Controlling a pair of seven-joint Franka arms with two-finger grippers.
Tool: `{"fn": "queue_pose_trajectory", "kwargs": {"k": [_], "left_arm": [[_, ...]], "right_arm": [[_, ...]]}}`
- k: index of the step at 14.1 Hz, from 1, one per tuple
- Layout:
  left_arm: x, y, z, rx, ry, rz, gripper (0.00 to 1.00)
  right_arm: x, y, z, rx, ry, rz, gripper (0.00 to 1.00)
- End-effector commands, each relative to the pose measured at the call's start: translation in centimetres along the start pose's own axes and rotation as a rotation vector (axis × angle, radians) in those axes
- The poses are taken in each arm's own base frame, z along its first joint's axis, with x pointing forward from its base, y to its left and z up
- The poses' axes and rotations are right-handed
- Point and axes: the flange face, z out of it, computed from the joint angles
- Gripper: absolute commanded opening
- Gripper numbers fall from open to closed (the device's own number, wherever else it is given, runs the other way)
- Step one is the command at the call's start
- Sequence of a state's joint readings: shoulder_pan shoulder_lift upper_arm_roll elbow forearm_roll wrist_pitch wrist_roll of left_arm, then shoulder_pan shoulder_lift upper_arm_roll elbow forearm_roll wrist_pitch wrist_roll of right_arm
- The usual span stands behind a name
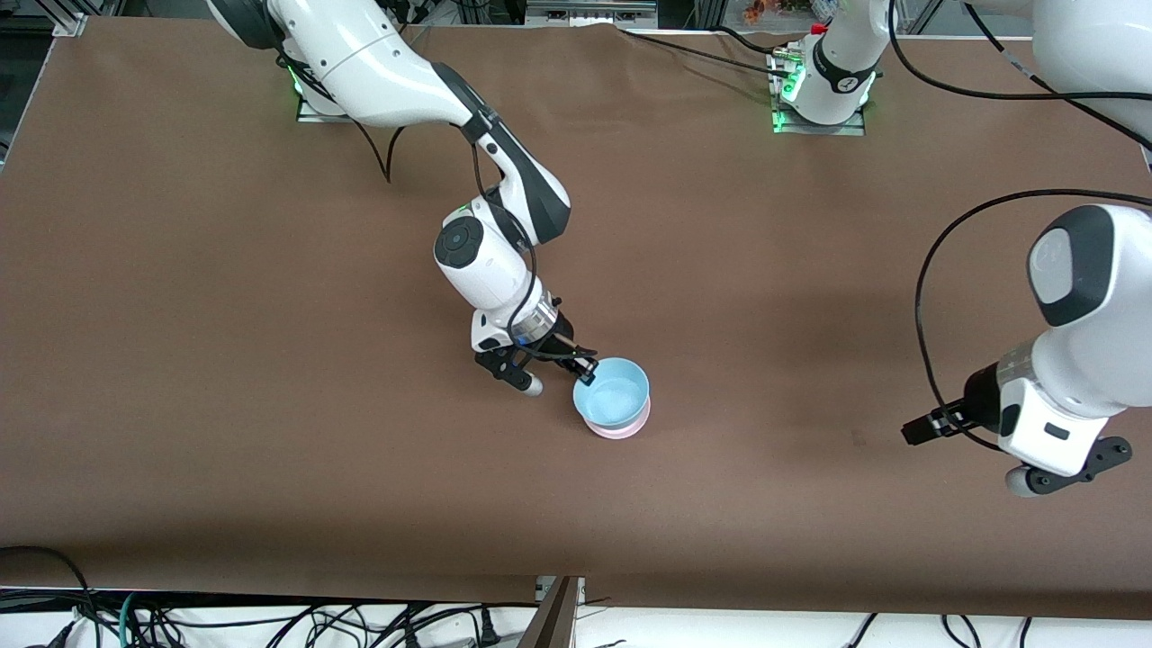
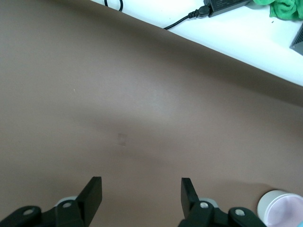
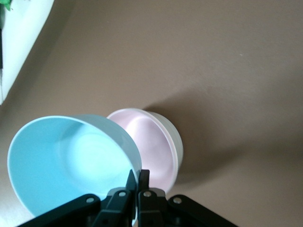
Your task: Stack pink and blue bowls on white bowl
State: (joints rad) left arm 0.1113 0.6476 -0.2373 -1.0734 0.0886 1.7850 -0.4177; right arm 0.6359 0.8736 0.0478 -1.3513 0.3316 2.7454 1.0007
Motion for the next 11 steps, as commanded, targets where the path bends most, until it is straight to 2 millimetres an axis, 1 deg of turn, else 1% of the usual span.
{"fn": "queue_pose_trajectory", "kwargs": {"k": [1,2,3,6,9,11], "left_arm": [[-0.2,-1.8,-1.4,0.002,-0.014,0.091,0.77],[-0.1,-2.6,-1.8,0.007,-0.018,0.117,0.79],[-0.3,-3.2,-2.1,0.012,-0.024,0.137,0.79],[-1.6,-3.8,-3.1,0.029,-0.033,0.145,0.79],[-3.0,-4.0,-5.6,0.045,-0.036,0.147,0.8],[-3.5,-4.2,-6.7,0.051,-0.039,0.146,0.83]], "right_arm": [[-0.4,-0.6,1.7,0.03,0.015,-0.017,0.0],[-0.4,-0.5,1.9,0.027,0.014,-0.022,0.0],[-0.6,-0.3,2.1,0.021,0.01,-0.024,0.0],[-1.2,0.0,2.6,0.006,0.009,-0.046,0.0],[-1.1,0.3,2.8,0.0,0.01,-0.049,0.0],[-0.5,0.3,2.6,0.0,0.016,-0.048,0.0]]}}
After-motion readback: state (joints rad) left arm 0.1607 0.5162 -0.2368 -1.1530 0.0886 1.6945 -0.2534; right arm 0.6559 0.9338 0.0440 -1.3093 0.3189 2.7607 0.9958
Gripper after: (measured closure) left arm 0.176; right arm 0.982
